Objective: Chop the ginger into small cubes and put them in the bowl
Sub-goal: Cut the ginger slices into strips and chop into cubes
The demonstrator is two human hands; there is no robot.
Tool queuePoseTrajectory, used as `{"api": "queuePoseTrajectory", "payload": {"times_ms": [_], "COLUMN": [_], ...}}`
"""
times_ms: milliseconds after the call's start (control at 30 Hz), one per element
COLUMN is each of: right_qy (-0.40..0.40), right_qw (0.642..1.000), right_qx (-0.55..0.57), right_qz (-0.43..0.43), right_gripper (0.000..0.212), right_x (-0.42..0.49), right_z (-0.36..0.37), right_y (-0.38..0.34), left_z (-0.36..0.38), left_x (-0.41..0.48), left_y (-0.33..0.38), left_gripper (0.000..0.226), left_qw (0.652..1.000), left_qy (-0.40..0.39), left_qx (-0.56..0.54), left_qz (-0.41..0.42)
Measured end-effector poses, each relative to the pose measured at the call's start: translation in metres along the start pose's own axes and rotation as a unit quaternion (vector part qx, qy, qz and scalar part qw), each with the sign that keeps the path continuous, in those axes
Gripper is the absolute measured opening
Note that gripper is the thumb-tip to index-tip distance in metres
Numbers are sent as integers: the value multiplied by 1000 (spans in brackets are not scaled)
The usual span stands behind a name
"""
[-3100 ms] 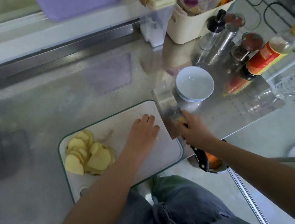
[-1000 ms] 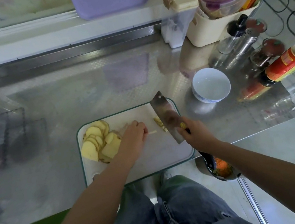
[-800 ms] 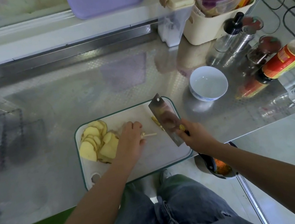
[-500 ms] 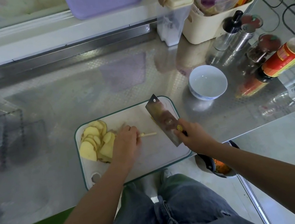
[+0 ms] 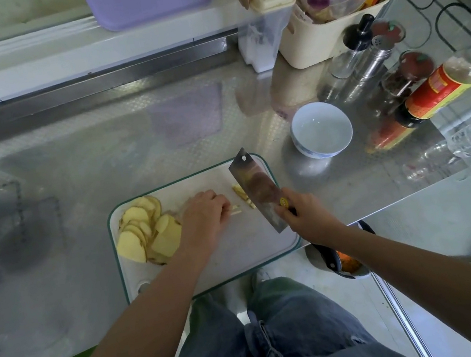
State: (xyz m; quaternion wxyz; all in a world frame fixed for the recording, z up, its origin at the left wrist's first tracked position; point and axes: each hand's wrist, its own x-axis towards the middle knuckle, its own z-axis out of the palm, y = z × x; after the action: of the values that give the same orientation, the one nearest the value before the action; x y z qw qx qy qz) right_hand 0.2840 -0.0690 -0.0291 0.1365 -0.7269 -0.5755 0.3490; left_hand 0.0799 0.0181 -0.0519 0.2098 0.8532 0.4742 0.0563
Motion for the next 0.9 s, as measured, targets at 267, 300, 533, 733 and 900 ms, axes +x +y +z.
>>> {"api": "queuePoseTrajectory", "payload": {"times_ms": [267,300,533,733,900], "right_qy": [2,2,2,-6,-20], "right_qw": [1000,1000,1000,998,992], "right_qx": [-2,-1,3,-40,-95], "right_qz": [6,5,-9,-41,-77], "right_gripper": [14,13,14,13,15], "right_x": [-1,-1,-2,-1,4], "right_z": [0,0,1,8,19], "right_y": [2,1,0,1,-5], "left_z": [8,9,15,11,13], "left_x": [-2,-3,-2,-3,-21], "left_y": [5,3,4,4,1], "left_gripper": [19,19,26,28,27], "left_qw": [998,998,998,995,995], "left_qy": [37,30,-2,-25,-18], "left_qx": [49,56,66,95,88], "left_qz": [-8,-3,-2,-6,-37]}}
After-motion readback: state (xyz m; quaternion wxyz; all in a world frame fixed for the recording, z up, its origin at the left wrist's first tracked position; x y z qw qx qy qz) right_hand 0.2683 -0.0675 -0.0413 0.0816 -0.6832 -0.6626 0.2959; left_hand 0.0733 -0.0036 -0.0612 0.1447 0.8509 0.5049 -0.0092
